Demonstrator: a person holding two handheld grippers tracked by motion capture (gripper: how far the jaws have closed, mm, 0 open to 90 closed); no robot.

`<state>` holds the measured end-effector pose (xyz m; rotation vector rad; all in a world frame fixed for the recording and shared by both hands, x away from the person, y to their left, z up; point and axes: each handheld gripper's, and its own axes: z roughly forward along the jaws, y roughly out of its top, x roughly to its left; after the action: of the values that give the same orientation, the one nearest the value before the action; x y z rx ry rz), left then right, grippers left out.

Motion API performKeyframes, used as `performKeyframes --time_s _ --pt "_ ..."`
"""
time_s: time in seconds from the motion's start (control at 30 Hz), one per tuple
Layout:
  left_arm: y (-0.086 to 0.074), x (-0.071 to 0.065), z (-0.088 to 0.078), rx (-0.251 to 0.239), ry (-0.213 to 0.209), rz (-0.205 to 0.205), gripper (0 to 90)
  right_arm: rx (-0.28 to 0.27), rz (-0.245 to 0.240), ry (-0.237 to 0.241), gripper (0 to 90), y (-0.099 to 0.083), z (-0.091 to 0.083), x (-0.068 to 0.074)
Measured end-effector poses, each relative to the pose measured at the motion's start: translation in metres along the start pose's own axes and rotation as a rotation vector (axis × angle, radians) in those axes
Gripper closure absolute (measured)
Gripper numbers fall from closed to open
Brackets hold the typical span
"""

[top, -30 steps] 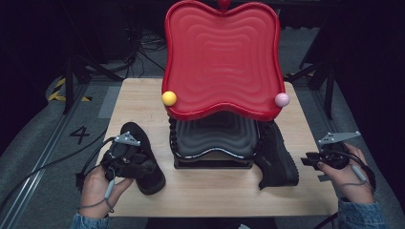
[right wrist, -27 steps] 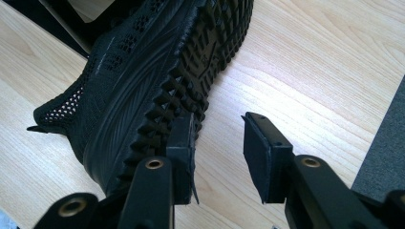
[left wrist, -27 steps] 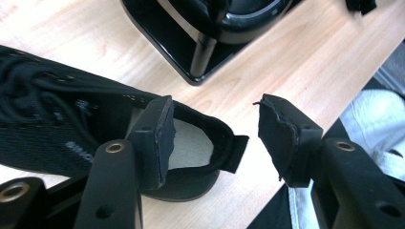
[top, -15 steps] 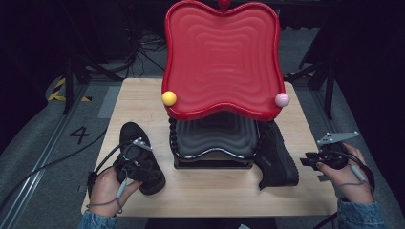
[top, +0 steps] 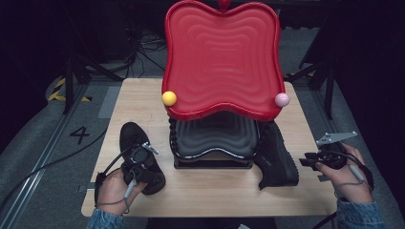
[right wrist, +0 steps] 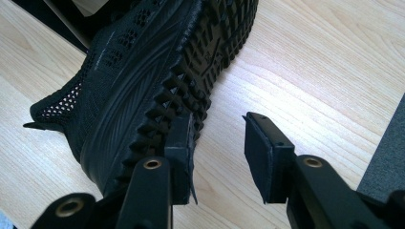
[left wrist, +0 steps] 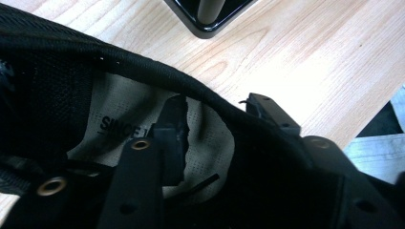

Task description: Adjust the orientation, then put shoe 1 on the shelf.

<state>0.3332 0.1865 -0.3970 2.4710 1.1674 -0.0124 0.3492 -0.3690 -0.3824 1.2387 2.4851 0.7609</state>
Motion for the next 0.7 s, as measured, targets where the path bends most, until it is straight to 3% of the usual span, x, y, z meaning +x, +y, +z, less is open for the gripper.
performKeyframes --time_s 0.17,0.27,0.6,0.7 --pt "0.001 0.001 0.005 0.006 -0.03 -0.001 72.6 0.006 -0.002 0.002 63.9 0.0 0.002 -0.001" --pt "0.002 0.002 0.007 0.006 -0.045 -0.023 75.5 0.008 -0.004 0.001 63.9 0.0 0.002 0.0" --pt "0.001 0.006 0.011 -0.009 -0.08 -0.041 82.4 0.007 0.002 -0.004 63.9 -0.003 0.0 0.0" --pt "0.0 0.005 0.011 -0.014 -0.065 -0.033 84.4 0.008 0.0 -0.005 63.8 -0.003 0.0 0.0"
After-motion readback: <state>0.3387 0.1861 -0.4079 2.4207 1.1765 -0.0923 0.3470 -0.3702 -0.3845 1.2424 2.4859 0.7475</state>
